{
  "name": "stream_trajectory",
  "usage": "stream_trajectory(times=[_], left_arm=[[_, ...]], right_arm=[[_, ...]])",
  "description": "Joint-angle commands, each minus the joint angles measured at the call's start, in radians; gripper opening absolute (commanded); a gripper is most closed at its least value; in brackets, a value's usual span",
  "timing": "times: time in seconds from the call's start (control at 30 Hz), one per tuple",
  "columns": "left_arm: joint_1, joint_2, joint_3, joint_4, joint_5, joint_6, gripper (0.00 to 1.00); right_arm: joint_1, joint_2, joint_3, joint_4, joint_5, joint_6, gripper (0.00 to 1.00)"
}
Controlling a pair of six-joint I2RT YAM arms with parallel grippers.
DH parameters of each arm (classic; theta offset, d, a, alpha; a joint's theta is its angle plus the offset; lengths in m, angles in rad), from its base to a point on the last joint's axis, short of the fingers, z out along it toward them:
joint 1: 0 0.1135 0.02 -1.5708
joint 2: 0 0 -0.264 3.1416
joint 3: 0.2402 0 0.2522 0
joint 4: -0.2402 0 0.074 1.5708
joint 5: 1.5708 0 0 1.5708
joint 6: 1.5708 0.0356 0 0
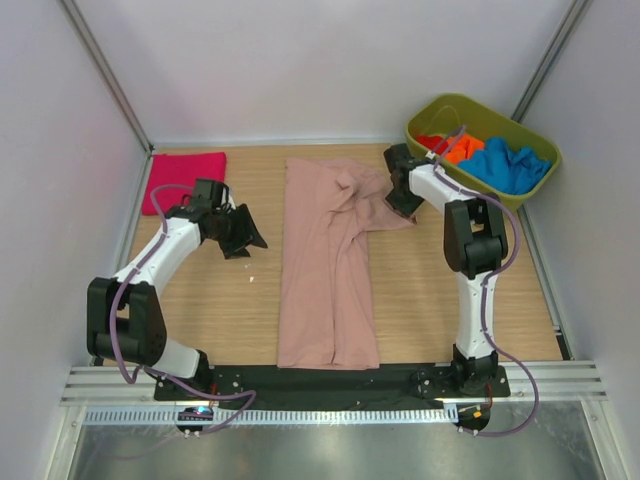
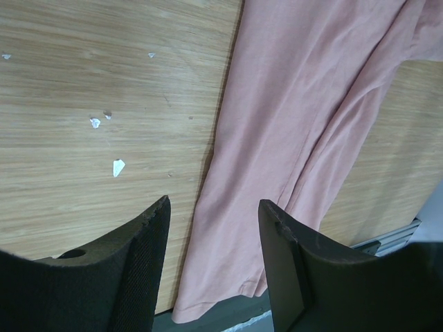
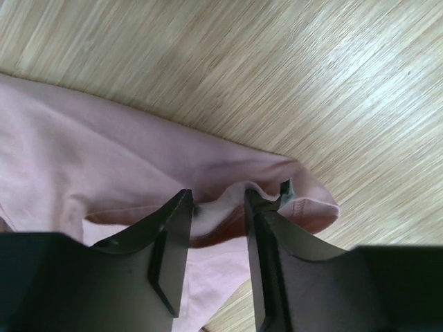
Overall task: Fold and stack the t-shirts
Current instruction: Fold the tshirt
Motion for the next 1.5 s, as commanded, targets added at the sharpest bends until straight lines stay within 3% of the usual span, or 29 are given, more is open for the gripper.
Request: stream_trajectory(times=[0.0, 0.07, 0.1, 0.2, 0.43, 0.93, 1.1, 1.2, 1.33, 1.47], left_arm=[[0.005, -0.046, 0.002, 0.027, 0.03, 0.005, 0.56], [0.005, -0.046, 0.002, 0.027, 0.03, 0.005, 0.56], [0.007, -0.046, 0.001, 0.027, 0.03, 0.005, 0.56], [0.005, -0.049, 0.001, 0.027, 0.033, 0.005, 0.56], [0.007, -0.051, 0.004, 0.027, 0.034, 0.003, 0.56], [0.005, -0.043, -0.001, 0.029, 0.025, 0.006, 0.57], [0.005, -0.046, -0.007, 0.041, 0.02, 0.002, 0.57], [0.002, -0.046, -0.019, 0.062, 0.028, -0.017, 0.57], [-0.029, -0.037, -0.005, 0.099, 0.048, -0.058, 0.57], [-0.053, -0.011, 0.045, 0.188, 0.098, -0.143, 0.56]], right_arm=[[-0.003, 0.009, 0.056, -0.014, 0.048, 0.04, 0.42], [-0.002, 0.015, 0.058, 0.003, 0.047, 0.035, 0.33], [-0.003, 0.014, 0.058, 0.008, 0.047, 0.023, 0.18], [0.012, -0.008, 0.067, 0.028, 0.056, -0.014, 0.01], [0.085, -0.094, 0.058, 0.24, -0.011, -0.156, 0.01], [0.219, -0.017, 0.167, 0.575, -0.194, -0.373, 0.01], [0.221, 0.029, 0.168, 0.627, -0.297, -0.388, 0.06], [0.222, 0.04, 0.17, 0.626, -0.346, -0.417, 0.17], [0.217, 0.009, 0.19, 0.572, -0.328, -0.454, 0.39], [0.202, -0.041, 0.227, 0.496, -0.372, -0.499, 0.51]])
